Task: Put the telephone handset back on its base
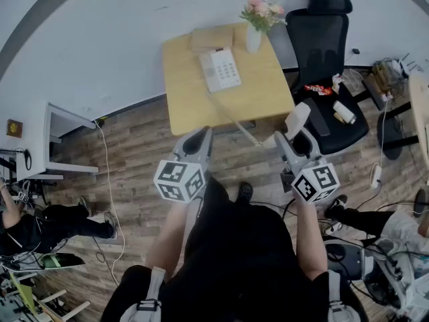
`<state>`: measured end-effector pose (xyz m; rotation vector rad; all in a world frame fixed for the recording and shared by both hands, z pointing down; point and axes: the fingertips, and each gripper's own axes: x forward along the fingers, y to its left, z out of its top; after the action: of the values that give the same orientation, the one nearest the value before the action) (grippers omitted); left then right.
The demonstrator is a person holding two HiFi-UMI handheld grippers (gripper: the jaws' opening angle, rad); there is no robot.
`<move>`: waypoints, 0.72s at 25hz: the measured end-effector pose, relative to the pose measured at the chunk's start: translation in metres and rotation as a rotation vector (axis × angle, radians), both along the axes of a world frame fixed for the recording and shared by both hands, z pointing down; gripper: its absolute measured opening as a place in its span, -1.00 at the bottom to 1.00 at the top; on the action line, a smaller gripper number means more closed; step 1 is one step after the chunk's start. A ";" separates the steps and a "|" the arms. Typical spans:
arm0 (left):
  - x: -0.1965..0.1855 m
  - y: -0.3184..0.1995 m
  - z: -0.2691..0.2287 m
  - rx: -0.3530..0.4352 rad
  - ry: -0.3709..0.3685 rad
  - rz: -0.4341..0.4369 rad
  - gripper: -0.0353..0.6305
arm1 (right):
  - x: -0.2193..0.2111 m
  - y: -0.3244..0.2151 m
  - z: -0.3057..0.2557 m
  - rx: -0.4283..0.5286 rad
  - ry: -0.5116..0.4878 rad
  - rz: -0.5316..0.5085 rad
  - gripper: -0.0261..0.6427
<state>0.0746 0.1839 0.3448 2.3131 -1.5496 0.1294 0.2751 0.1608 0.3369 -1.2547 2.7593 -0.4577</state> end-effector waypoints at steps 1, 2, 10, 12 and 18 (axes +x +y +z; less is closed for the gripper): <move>0.001 0.001 0.001 -0.001 -0.014 0.001 -0.87 | 0.001 0.000 0.000 0.001 0.011 0.001 -0.28; 0.002 0.002 0.002 -0.003 -0.025 0.003 -0.87 | 0.002 -0.001 0.000 0.001 0.020 0.003 -0.28; 0.005 0.007 0.008 -0.031 -0.041 -0.002 -0.87 | 0.008 -0.007 0.004 -0.003 0.030 -0.006 -0.28; 0.005 0.007 0.009 -0.038 -0.047 -0.006 -0.87 | 0.005 -0.008 0.004 -0.009 0.027 -0.016 -0.28; -0.003 0.005 0.011 -0.040 -0.062 -0.013 -0.87 | 0.003 -0.017 0.004 -0.023 -0.037 -0.019 -0.28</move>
<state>0.0714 0.1888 0.3555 2.2880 -1.5766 0.2290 0.2784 0.1436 0.3409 -1.2128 2.7452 -0.5102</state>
